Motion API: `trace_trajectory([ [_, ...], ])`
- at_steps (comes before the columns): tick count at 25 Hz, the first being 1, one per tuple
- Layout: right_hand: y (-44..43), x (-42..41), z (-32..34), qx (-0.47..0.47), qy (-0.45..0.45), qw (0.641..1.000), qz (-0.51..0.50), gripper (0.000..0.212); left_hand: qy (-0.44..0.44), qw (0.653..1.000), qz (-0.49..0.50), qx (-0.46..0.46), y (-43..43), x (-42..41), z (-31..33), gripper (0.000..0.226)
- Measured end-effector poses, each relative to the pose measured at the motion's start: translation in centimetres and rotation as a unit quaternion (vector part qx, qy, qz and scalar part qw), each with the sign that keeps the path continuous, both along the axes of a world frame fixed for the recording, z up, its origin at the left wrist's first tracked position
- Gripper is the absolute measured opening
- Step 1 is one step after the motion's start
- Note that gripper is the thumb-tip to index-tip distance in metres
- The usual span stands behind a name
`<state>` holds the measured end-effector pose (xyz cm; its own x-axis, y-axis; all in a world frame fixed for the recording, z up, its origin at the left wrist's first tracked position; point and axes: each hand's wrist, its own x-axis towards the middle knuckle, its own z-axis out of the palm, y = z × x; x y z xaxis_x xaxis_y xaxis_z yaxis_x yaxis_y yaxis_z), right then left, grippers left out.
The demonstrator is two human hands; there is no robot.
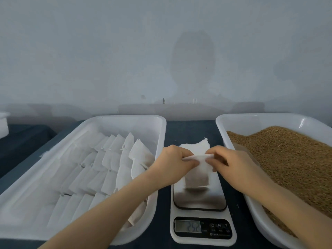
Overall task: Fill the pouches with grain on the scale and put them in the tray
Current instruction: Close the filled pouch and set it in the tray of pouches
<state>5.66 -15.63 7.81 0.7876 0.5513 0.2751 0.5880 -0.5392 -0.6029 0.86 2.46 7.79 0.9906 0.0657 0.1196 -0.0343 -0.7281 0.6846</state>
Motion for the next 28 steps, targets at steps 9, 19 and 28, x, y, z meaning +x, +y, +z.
trace_trajectory([
  [9, -0.3, 0.6, 0.0, 0.062, -0.022, 0.995, -0.07, 0.02, -0.047, 0.963, 0.264, 0.035, 9.5, 5.3, 7.0, 0.018],
  [19, 0.4, 1.5, -0.6, 0.047, -0.026, 0.996, -0.072, 0.023, 0.151, 0.95, 0.271, 0.029, 15.1, 7.5, -0.3, 0.014],
  [28, 0.2, 1.7, -0.7, 0.081, -0.017, 0.991, -0.108, 0.023, 0.013, 0.938, 0.242, 0.248, 11.8, 7.4, 1.3, 0.041],
])
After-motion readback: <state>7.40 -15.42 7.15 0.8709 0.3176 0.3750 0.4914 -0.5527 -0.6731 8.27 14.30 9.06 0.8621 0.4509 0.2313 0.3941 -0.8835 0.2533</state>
